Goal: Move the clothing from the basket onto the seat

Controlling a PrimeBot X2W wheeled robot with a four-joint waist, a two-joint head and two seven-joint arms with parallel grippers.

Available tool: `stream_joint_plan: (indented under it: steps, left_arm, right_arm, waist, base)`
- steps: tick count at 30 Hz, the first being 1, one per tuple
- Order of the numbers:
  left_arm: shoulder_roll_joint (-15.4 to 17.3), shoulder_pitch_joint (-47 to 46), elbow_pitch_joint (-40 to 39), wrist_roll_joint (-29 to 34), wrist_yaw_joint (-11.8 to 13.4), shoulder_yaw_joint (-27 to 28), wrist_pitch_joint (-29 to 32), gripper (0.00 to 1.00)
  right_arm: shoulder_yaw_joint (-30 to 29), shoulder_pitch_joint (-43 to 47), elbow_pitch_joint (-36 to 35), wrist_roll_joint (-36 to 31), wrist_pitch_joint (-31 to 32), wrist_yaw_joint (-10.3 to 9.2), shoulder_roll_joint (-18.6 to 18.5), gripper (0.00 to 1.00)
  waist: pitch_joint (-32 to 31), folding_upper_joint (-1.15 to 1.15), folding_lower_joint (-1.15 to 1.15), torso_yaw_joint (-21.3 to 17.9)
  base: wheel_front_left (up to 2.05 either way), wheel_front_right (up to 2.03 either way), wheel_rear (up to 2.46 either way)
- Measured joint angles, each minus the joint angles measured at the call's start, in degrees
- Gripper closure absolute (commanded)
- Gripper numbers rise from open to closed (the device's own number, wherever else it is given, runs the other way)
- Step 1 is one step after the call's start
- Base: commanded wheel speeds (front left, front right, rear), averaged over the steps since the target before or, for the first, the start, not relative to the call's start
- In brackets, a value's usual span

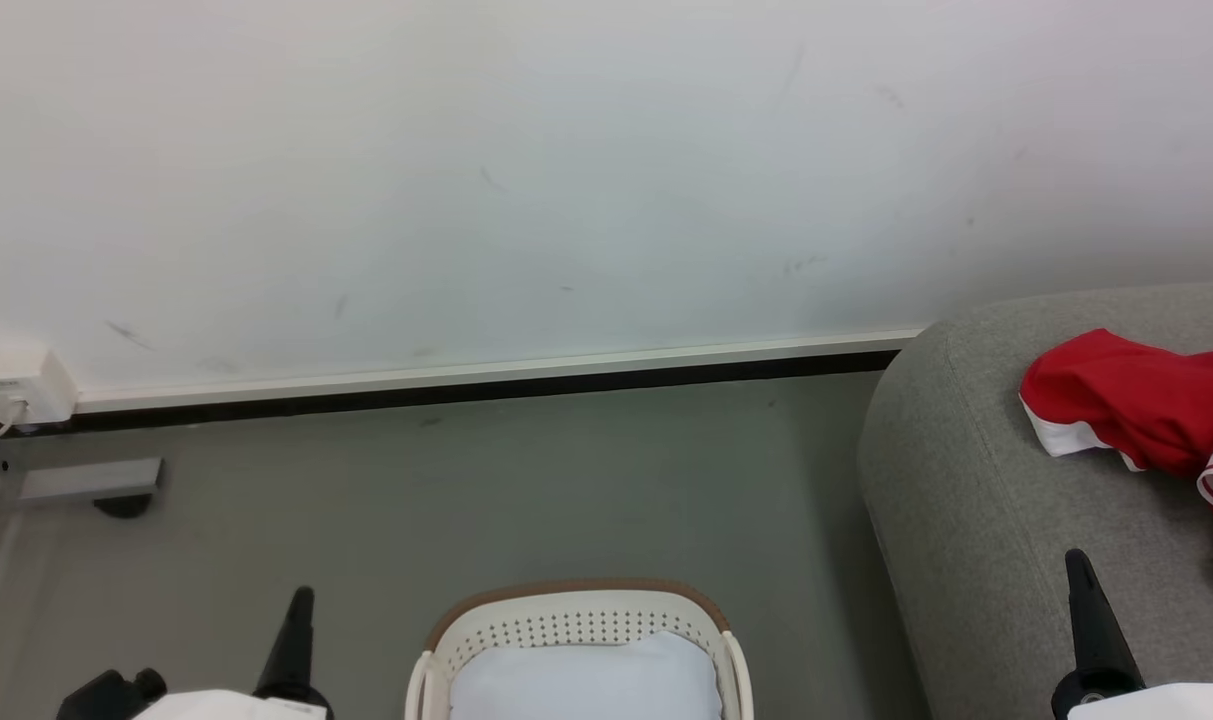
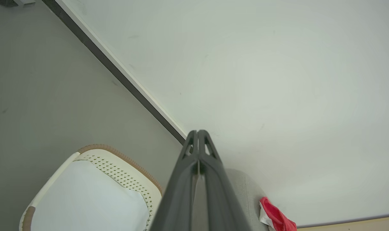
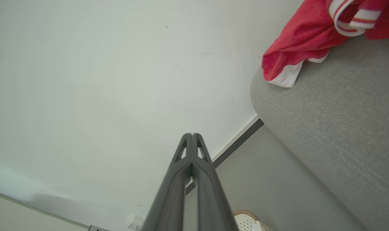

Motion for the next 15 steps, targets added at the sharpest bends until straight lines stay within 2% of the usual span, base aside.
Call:
stream_joint_plan:
  steps: [15]
  left_arm:
    - [-0.8, -1.0, 0.3, -7.6, -1.4, 2.1, 2.4, 1.0]
  right_arm:
    - [-1.8, -1.1, 0.6, 8.4, 2.4, 0.0, 0.3, 1.0]
  waist:
    - [0.2, 0.0, 0.0, 0.6]
  base:
    - [0.0, 0.0, 0.0]
